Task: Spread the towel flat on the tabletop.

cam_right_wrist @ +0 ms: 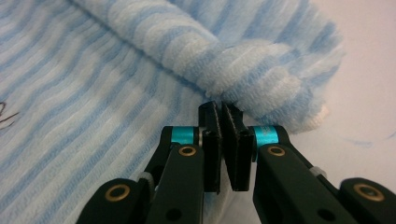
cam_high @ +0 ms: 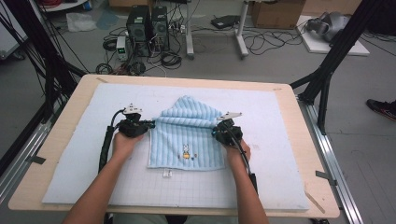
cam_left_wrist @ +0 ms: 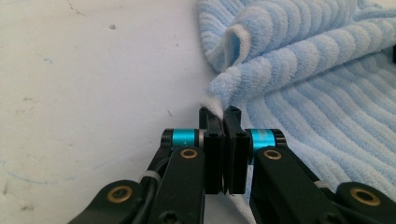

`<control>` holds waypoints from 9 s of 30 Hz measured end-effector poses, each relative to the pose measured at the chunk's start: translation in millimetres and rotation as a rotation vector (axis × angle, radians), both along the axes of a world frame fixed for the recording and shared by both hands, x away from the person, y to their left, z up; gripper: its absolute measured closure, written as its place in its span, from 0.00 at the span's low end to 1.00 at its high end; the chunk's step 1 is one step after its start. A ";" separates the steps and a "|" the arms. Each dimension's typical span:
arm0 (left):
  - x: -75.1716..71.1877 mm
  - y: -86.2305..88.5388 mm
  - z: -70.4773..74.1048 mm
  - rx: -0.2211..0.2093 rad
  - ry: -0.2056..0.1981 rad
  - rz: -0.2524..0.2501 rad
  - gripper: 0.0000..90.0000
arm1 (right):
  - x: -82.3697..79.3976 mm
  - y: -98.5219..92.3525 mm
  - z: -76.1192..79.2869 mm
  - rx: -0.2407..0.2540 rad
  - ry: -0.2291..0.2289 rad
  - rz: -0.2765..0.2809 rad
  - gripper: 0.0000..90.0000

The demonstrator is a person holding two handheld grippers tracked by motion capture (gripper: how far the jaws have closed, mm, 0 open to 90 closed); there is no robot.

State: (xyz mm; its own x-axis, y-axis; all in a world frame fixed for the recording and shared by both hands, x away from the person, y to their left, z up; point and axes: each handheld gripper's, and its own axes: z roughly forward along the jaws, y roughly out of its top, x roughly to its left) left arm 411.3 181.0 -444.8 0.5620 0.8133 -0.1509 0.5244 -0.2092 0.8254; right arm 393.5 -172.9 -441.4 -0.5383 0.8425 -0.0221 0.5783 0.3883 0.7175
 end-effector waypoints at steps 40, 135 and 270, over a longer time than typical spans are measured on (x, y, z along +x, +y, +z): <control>-113.7 -6.1 -6.5 -0.035 0.033 -0.065 0.50 | -111.0 -36.0 -0.8 0.125 -0.014 -0.025 0.61; -165.4 -14.9 -7.7 -0.036 0.079 -0.138 0.97 | -150.2 -19.7 -2.2 0.097 0.012 0.049 0.93; -85.7 18.0 12.7 -0.180 -0.110 -0.099 0.57 | -9.8 -6.4 26.4 -0.031 -0.093 0.046 0.94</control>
State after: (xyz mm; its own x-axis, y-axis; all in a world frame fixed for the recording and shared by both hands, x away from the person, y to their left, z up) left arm 325.6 199.0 -432.2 0.6585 0.7192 -0.2218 0.4137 -0.0997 0.9049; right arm 383.7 -179.3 -415.0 -0.5711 0.8148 -0.0996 0.4908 0.4361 0.7542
